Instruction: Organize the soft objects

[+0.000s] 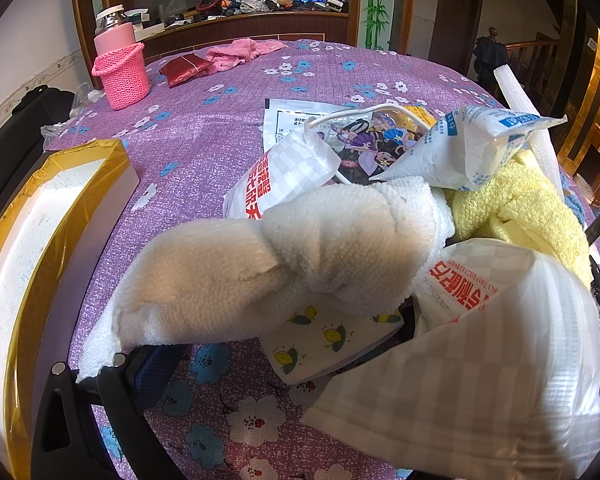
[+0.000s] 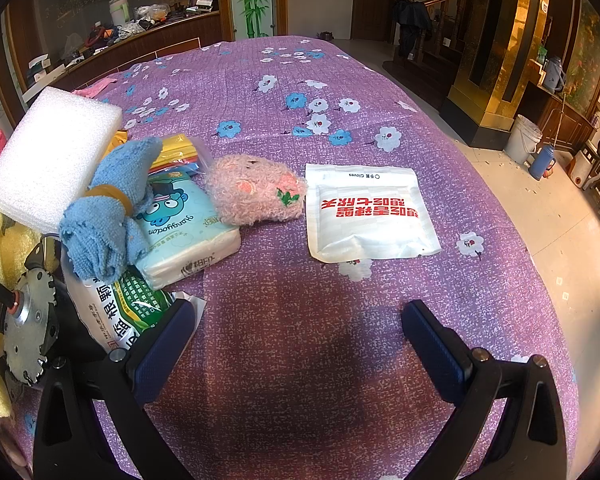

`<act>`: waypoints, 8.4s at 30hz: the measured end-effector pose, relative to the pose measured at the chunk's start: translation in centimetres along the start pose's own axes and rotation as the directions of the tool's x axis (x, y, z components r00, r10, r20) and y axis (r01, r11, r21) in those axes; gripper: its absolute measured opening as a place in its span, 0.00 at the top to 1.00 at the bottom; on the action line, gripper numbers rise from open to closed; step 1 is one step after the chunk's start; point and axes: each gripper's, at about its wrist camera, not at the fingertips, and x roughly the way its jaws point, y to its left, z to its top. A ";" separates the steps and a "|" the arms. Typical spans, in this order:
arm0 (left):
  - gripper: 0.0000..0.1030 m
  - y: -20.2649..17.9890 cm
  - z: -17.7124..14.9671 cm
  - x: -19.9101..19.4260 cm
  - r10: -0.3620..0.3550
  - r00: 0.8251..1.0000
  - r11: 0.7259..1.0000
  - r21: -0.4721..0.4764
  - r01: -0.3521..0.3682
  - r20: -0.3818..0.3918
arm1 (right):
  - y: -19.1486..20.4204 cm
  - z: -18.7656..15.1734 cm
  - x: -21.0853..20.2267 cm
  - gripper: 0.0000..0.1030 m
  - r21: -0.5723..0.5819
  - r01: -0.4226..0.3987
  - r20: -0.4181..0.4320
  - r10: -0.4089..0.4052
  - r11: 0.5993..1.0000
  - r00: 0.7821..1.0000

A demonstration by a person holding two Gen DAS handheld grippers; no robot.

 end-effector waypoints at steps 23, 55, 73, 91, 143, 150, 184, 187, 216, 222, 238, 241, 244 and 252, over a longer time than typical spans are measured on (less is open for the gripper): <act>0.06 2.5 -3.3 -5.8 -0.173 0.985 0.984 0.041 0.173 0.001 | -0.6 -1.3 -1.5 0.00 -0.068 -0.039 -0.107 0.032 0.997 0.994; 0.50 -1.7 2.9 -5.9 -0.304 0.953 0.792 0.558 0.246 0.011 | 0.7 -1.7 -7.9 0.00 -0.059 -0.193 0.279 0.202 0.979 0.939; 0.60 7.2 -0.7 -15.2 -0.505 0.842 0.854 0.251 0.455 0.190 | 2.0 -1.6 -10.7 0.00 -0.123 -0.289 0.314 0.313 0.950 0.896; 0.60 17.9 -5.3 -17.1 -0.425 0.853 0.898 0.021 0.440 0.304 | 21.5 -0.5 -8.1 0.48 -0.662 -0.272 -0.111 0.268 0.698 0.957; 0.27 27.4 3.3 -10.3 -0.294 0.918 0.856 -0.354 0.377 0.266 | 26.4 0.9 -13.6 0.26 -0.446 -0.498 0.038 0.572 0.744 0.820; 0.21 19.3 2.2 -12.5 -0.396 0.891 0.875 -0.201 0.440 0.222 | 14.4 1.2 -12.2 0.23 -0.296 -0.367 0.224 0.438 0.882 0.871; 0.71 -2.3 -3.4 -6.2 -0.391 0.920 0.873 0.306 0.381 -0.031 | 6.5 0.6 -8.4 0.23 -0.128 -0.401 0.270 0.421 0.907 0.866; 0.71 -1.0 -3.4 -7.3 -0.423 0.906 0.873 0.268 0.407 0.003 | 6.5 0.6 -8.6 0.23 -0.132 -0.432 0.277 0.452 0.892 0.848; 0.67 1.8 -7.0 -7.9 -0.392 0.919 0.883 0.268 0.386 -0.031 | 14.5 -3.0 -9.2 0.23 -0.195 -0.544 -0.064 0.543 0.816 0.837; 0.67 6.0 -7.3 -10.6 -0.464 0.885 0.876 0.165 0.452 0.035 | 16.5 -2.6 -7.8 0.24 -0.260 -0.388 -0.039 0.392 0.884 0.919; 0.66 21.3 -5.7 -14.5 -0.398 0.899 0.899 -0.118 0.422 0.182 | 14.2 -2.2 -12.2 0.89 -0.228 -0.408 0.075 0.433 0.884 0.898; 0.66 23.7 -4.9 -12.8 -0.351 0.924 0.911 -0.173 0.374 0.150 | 15.5 -1.7 -14.6 0.97 -0.251 -0.460 0.091 0.494 0.852 0.865; 0.66 25.4 -4.0 -10.9 -0.322 0.941 0.916 -0.216 0.338 0.106 | 17.5 -1.5 -16.4 0.98 -0.298 -0.490 0.093 0.536 0.819 0.839; 0.52 26.2 -2.8 -7.3 -0.229 0.973 0.936 -0.271 0.223 0.009 | 21.0 -2.0 -17.6 0.61 -0.382 -0.482 0.025 0.530 0.789 0.848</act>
